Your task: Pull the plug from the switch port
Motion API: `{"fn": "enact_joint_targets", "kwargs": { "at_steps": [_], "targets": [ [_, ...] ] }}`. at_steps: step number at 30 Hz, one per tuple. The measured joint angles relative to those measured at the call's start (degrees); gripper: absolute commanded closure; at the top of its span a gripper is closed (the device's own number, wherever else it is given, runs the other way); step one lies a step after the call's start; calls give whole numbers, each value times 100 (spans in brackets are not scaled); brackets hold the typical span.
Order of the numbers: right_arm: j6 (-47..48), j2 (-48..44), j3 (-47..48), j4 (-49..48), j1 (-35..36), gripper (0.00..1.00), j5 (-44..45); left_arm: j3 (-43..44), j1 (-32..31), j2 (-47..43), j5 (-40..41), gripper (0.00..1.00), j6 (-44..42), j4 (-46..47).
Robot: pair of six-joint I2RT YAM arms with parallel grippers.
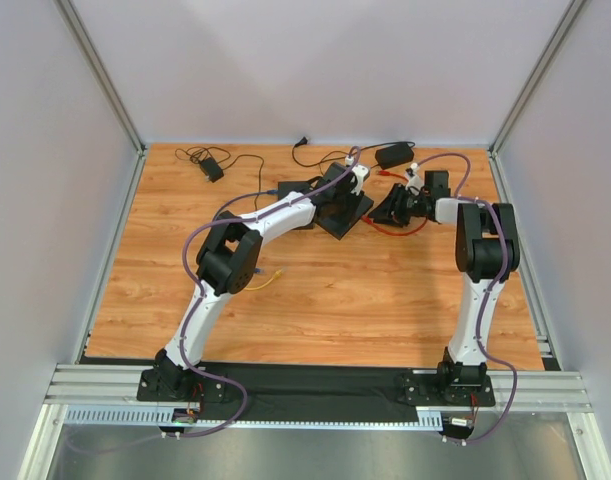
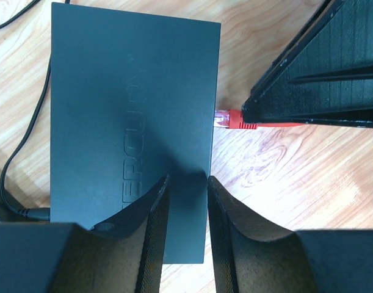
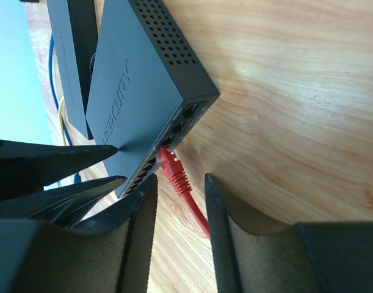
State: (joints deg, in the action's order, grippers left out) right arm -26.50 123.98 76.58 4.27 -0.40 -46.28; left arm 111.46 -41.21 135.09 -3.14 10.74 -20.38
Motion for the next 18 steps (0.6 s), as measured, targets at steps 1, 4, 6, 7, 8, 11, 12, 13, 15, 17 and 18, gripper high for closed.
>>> {"fn": "enact_joint_targets", "kwargs": {
  "at_steps": [1,4,6,7,8,11,12,13,15,17,18],
  "targets": [
    [-2,28,11,2,0,64,-55,4,0,0,7,62,0,-2],
    [-9,125,92,22,0,64,-177,4,0,2,13,62,0,-2],
    [-20,162,140,39,26,64,-227,7,0,4,13,62,2,-2],
    [-17,166,151,57,42,64,-227,7,0,4,13,62,2,-2],
    [-20,168,166,76,70,64,-229,7,0,4,13,62,2,-2],
    [-7,195,225,149,144,64,-227,7,0,4,11,63,2,-2],
    [-2,208,258,186,151,64,-229,7,0,4,13,63,2,-2],
    [0,225,282,208,151,64,-234,7,0,4,11,63,2,-2],
    [2,245,326,264,146,64,-249,7,0,4,7,63,2,-2],
    [4,247,354,321,149,64,-236,7,0,4,4,63,2,-2],
    [4,249,363,332,149,64,-234,7,0,4,2,63,2,-2]
  ]
}}
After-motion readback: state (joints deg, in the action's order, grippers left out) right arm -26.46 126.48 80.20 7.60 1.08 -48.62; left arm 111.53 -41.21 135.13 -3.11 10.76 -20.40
